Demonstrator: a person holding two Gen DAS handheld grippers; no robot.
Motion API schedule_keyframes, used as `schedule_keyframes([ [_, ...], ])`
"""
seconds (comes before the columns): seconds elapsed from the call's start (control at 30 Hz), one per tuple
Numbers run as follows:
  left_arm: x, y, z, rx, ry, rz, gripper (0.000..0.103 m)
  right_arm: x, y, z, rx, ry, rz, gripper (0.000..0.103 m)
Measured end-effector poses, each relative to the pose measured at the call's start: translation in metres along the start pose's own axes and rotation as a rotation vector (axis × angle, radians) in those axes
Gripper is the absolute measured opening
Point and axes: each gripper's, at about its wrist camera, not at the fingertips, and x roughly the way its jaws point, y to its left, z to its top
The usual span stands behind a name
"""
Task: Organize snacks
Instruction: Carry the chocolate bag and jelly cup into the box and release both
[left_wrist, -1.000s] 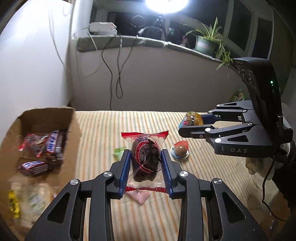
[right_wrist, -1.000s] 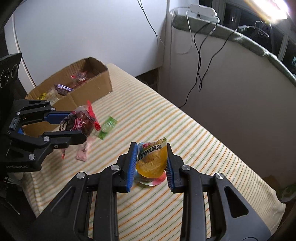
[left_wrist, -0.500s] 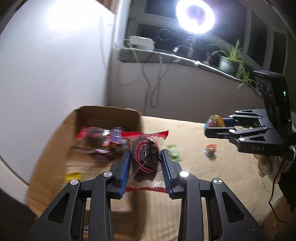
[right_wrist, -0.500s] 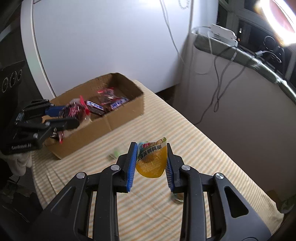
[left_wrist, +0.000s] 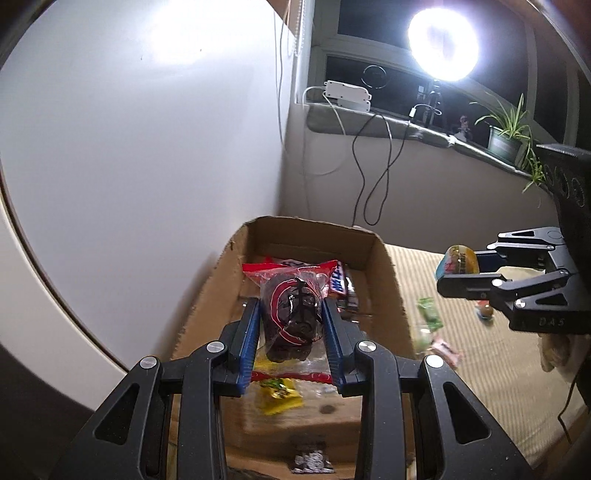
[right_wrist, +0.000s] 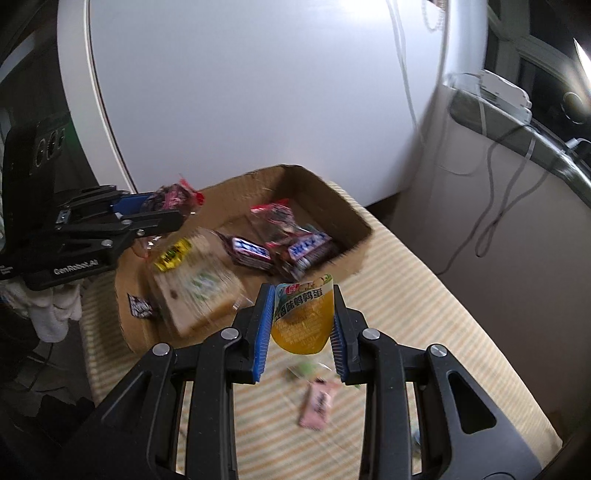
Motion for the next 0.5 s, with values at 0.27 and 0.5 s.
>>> schedule_keyframes([
  [0.27,0.006,0.009,0.002,-0.005,0.001,0.022,0.031,0.029,0.013,0.02,-0.032,0.016,0.03,0.029],
  [0.5,0.013,0.014,0.002,-0.013,0.01,0.026,0.031,0.052,0.014,0.028,-0.043,0.039,0.048,0.03],
])
